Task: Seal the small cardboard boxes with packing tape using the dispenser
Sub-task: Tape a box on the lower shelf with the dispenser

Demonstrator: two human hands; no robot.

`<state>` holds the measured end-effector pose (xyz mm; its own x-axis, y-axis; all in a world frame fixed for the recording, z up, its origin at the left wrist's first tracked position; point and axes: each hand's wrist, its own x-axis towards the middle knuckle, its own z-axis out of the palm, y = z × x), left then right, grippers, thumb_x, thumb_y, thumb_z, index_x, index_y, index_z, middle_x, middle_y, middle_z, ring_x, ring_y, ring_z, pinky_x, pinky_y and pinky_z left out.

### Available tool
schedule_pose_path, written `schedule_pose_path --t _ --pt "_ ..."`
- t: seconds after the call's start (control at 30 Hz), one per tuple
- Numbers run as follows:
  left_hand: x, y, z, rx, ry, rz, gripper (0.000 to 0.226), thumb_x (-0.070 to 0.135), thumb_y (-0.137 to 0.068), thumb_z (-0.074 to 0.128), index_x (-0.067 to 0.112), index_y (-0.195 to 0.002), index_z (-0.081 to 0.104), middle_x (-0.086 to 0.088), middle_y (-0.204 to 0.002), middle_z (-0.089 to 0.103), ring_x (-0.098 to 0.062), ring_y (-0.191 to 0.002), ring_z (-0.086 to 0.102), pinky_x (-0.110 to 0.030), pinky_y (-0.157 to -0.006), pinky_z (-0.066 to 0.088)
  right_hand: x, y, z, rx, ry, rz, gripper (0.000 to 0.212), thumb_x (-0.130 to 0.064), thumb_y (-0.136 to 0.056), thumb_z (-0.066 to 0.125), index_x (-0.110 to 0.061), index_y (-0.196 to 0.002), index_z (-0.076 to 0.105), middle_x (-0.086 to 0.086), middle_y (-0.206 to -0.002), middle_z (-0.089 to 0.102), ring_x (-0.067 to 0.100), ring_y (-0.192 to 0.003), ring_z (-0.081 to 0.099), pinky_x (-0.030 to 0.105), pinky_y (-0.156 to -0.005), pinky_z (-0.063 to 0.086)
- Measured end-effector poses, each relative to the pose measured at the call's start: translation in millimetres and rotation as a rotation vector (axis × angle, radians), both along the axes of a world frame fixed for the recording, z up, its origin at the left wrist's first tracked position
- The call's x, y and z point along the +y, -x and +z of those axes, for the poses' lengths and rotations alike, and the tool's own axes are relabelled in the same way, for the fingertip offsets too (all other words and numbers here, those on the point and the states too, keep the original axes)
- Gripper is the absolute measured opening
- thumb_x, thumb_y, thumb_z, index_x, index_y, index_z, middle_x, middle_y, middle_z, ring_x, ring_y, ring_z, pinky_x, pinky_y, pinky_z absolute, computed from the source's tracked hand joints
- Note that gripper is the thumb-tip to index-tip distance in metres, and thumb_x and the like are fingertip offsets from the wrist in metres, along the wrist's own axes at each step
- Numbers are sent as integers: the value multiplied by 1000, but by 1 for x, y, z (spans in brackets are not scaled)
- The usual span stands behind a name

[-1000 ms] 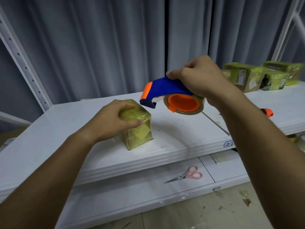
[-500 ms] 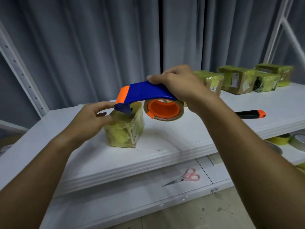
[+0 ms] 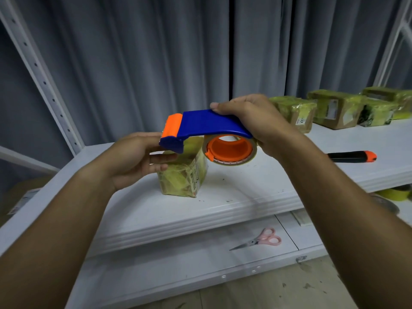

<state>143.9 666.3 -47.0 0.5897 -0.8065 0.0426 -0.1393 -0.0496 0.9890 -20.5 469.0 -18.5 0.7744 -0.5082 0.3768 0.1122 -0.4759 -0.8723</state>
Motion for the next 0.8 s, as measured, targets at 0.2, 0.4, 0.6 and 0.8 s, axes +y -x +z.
schedule_pose_path --t 0.2,0.4,0.6,0.8 --pt "2 4 1 78 -17 -21 30 16 -101 52 25 -104 80 -4 -113 75 -23 -100 73 -38 -86 58 2 -1 -1 -2 4 -3 30 -49 -87 72 -20 -93 72 -7 -79 76 15 -75 75 28 -71 62" --pt "5 4 5 107 -36 -9 27 17 -99 55 23 -100 81 -3 -111 76 -17 -93 74 -34 -83 56 4 -1 -1 -10 25 -4 30 -49 -87 71 -19 -93 73 -5 -79 76 16 -74 75 30 -71 62" --pt "6 6 7 175 -50 37 26 18 -99 55 17 -99 82 -4 -107 76 -14 -84 73 -23 -59 57 5 0 -3 -12 39 -10 28 -50 -87 71 -22 -90 72 -9 -76 75 11 -71 74 20 -61 58" --pt "4 8 6 271 -16 52 25 21 -100 54 13 -105 77 -6 -103 75 -17 -80 72 -24 -54 55 3 -1 -4 -30 -6 2 29 -48 -87 72 -20 -92 73 -7 -78 76 13 -72 74 22 -63 59"
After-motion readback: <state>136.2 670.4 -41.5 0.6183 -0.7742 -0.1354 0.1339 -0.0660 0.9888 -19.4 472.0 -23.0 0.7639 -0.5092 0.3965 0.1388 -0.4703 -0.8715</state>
